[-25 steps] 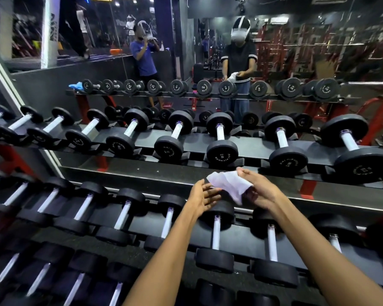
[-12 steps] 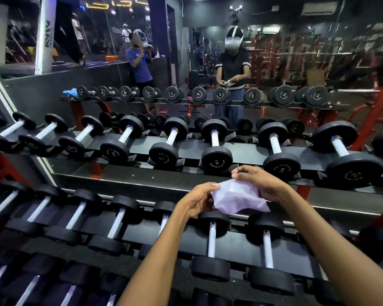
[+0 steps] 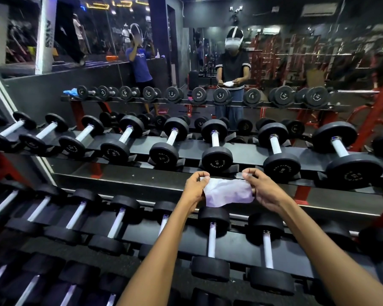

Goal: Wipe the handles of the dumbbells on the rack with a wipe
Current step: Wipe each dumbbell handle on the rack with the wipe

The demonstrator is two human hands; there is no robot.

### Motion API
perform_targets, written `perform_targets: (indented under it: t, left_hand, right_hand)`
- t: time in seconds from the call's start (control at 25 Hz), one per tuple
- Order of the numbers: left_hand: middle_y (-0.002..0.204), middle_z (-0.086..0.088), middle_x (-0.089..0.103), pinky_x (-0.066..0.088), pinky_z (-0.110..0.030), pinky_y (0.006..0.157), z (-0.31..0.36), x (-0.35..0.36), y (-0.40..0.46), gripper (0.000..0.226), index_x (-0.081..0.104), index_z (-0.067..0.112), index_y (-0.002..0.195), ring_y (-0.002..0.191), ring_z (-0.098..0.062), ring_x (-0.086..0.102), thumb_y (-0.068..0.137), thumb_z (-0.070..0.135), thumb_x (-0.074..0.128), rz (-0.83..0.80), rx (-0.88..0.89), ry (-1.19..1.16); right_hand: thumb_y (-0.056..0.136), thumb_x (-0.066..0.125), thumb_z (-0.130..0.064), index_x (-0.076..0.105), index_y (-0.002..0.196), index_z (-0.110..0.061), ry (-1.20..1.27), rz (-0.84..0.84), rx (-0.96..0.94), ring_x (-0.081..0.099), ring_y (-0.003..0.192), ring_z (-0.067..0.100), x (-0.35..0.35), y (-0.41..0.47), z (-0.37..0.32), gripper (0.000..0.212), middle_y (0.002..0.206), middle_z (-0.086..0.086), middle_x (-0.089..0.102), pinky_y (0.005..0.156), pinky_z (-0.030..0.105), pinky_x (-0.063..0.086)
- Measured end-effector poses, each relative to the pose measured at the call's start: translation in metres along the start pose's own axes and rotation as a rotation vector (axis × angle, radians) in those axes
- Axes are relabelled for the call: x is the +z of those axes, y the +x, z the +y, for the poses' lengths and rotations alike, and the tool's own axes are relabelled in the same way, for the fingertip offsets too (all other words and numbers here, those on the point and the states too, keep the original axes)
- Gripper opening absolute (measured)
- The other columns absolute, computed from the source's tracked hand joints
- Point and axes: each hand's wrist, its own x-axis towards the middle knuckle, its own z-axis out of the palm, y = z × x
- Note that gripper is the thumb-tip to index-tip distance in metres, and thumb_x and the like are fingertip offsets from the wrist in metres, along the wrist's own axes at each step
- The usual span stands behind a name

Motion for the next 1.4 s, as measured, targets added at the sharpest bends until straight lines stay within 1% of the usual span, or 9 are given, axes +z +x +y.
perform_targets:
  t: [0.12, 0.28, 0.48, 0.64, 0.76, 0.84, 1.0, 1.28, 1.4]
  left_hand:
    - [0.078, 0.003, 0.06, 0.048, -0.022, 0.059, 0.008, -0.011, -0.005, 0.013, 0.06, 0.02, 0.09, 0.064, -0.008, 0.052, 0.099, 0.017, 0.052, -0.155, -0.145, -0.143]
    - [0.089, 0.0, 0.065, 0.054, -0.016, 0.069, 0.014, -0.02, -0.011, 0.026, 0.062, 0.007, 0.108, 0.081, -0.009, 0.06, 0.086, -0.009, 0.063, -0.282, -0.092, -0.038]
    - [0.086, -0.01, 0.066, 0.053, -0.03, 0.084, 0.005, -0.021, 0.0, 0.036, 0.072, 0.007, 0.103, 0.08, -0.018, 0.058, 0.071, -0.009, 0.078, -0.115, 0.104, 0.314]
    - [0.062, 0.012, 0.062, 0.043, -0.014, 0.067, 0.005, -0.019, -0.001, 0.014, 0.075, 0.014, 0.09, 0.06, 0.0, 0.052, 0.078, 0.005, 0.077, 0.0, 0.202, 0.386]
    - [0.073, 0.005, 0.061, 0.041, -0.012, 0.063, 0.01, -0.019, -0.003, 0.008, 0.068, 0.018, 0.086, 0.069, -0.006, 0.053, 0.085, 0.011, 0.071, -0.008, 0.186, 0.314]
    - [0.073, 0.001, 0.055, 0.041, -0.018, 0.063, 0.012, -0.019, -0.003, 0.015, 0.06, 0.017, 0.078, 0.067, -0.009, 0.048, 0.091, 0.011, 0.064, -0.068, 0.119, 0.195]
    - [0.081, -0.004, 0.062, 0.056, -0.022, 0.059, 0.014, -0.01, -0.009, 0.011, 0.058, 0.01, 0.09, 0.065, -0.009, 0.06, 0.099, 0.01, 0.052, -0.135, -0.071, -0.107]
    - [0.084, -0.01, 0.065, 0.049, -0.015, 0.052, 0.012, -0.009, -0.012, 0.017, 0.058, 0.001, 0.109, 0.051, -0.009, 0.063, 0.093, -0.002, 0.058, -0.161, -0.072, -0.145]
    - [0.081, -0.009, 0.063, 0.05, -0.015, 0.052, 0.012, -0.011, -0.012, 0.015, 0.059, 0.001, 0.1, 0.049, -0.008, 0.063, 0.092, -0.009, 0.055, -0.155, -0.049, -0.14]
  right_hand:
    - [0.088, 0.06, -0.008, 0.063, 0.094, -0.012, 0.015, -0.018, -0.001, 0.055, 0.059, 0.013, -0.003, 0.002, 0.004, 0.008, 0.083, 0.005, 0.065, 0.051, 0.02, 0.045]
    - [0.084, 0.063, -0.002, 0.066, 0.096, -0.005, -0.044, -0.039, 0.001, 0.058, 0.076, 0.013, 0.0, -0.002, 0.0, 0.013, 0.088, 0.007, 0.065, 0.06, 0.02, 0.045]
    - [0.075, 0.066, 0.013, 0.065, 0.088, -0.007, -0.238, -0.02, -0.04, 0.057, 0.072, 0.016, 0.005, -0.003, -0.003, 0.024, 0.092, 0.011, 0.062, 0.057, 0.019, 0.048]
    - [0.074, 0.073, 0.003, 0.069, 0.079, -0.012, -0.42, 0.066, -0.124, 0.057, 0.071, 0.018, 0.002, 0.005, 0.002, 0.016, 0.087, 0.013, 0.066, 0.065, 0.029, 0.051]
    - [0.079, 0.073, -0.013, 0.066, 0.066, -0.017, -0.521, 0.104, -0.156, 0.048, 0.059, 0.009, -0.001, 0.003, 0.0, 0.015, 0.063, 0.001, 0.058, 0.059, 0.022, 0.04]
    - [0.085, 0.066, -0.013, 0.06, 0.066, -0.015, -0.418, 0.062, -0.133, 0.041, 0.06, 0.009, 0.002, -0.001, -0.004, 0.019, 0.064, 0.001, 0.05, 0.056, 0.02, 0.033]
    - [0.096, 0.046, -0.008, 0.062, 0.093, -0.001, 0.03, -0.085, 0.032, 0.064, 0.076, 0.022, 0.014, -0.008, -0.008, 0.018, 0.088, 0.013, 0.067, 0.071, 0.036, 0.057]
    - [0.087, 0.055, 0.007, 0.055, 0.111, 0.008, 0.077, -0.131, 0.084, 0.071, 0.075, 0.018, 0.011, -0.01, -0.007, 0.024, 0.102, 0.018, 0.066, 0.06, 0.023, 0.058]
    - [0.083, 0.05, 0.019, 0.056, 0.111, 0.011, 0.117, -0.089, 0.066, 0.071, 0.067, 0.021, 0.012, -0.01, -0.008, 0.029, 0.098, 0.02, 0.064, 0.058, 0.02, 0.057]
